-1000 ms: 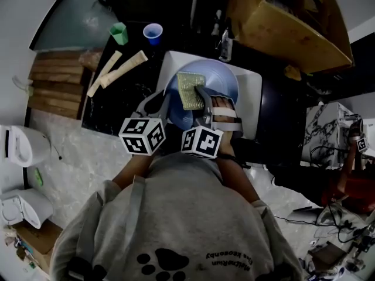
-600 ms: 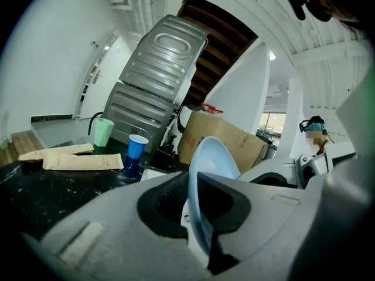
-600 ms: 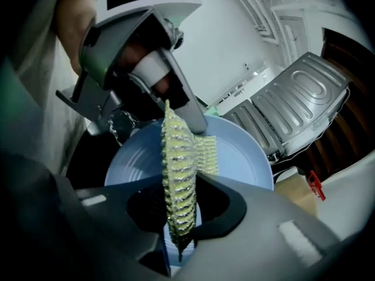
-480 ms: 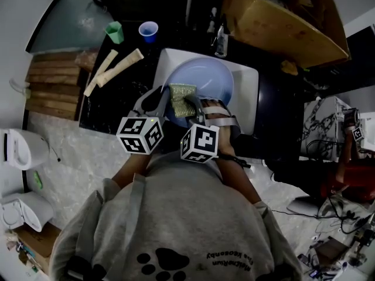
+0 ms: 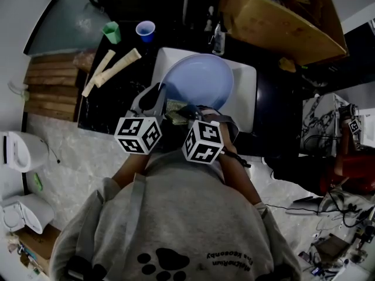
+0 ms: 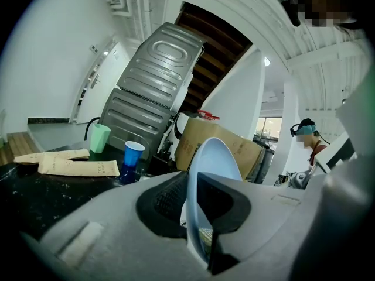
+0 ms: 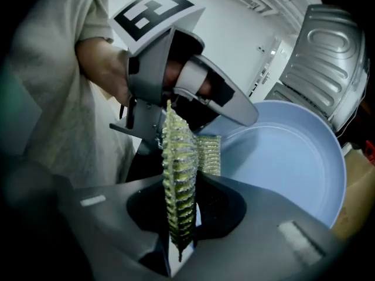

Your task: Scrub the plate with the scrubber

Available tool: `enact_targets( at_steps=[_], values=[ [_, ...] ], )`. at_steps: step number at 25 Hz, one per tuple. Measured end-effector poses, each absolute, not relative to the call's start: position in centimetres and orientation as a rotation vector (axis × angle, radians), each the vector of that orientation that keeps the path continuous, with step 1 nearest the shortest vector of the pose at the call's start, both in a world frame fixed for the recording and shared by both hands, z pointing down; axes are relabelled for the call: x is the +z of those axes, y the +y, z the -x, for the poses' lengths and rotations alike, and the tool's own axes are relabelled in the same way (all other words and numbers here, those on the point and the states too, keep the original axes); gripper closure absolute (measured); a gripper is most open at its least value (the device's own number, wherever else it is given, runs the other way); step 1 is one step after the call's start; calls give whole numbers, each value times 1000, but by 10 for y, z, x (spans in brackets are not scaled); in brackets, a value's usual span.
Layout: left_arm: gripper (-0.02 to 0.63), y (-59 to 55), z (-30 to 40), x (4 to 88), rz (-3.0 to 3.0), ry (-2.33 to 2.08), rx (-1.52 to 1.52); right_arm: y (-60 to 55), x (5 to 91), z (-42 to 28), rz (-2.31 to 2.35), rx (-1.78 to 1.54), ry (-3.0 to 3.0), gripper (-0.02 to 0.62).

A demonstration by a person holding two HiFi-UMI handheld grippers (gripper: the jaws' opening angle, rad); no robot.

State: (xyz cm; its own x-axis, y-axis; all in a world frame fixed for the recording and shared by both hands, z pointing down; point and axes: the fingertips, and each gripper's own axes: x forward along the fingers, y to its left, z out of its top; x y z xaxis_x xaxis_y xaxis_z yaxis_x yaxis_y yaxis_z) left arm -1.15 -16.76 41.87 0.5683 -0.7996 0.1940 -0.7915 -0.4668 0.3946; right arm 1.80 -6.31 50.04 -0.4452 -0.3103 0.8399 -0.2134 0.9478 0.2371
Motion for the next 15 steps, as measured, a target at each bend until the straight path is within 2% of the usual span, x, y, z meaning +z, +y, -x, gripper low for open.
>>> enact_targets(
  at_steps=[15],
  values=[
    [570, -171, 19, 428, -2347, -1340, 29, -30, 486, -29, -190, 123, -2134, 528]
  ],
)
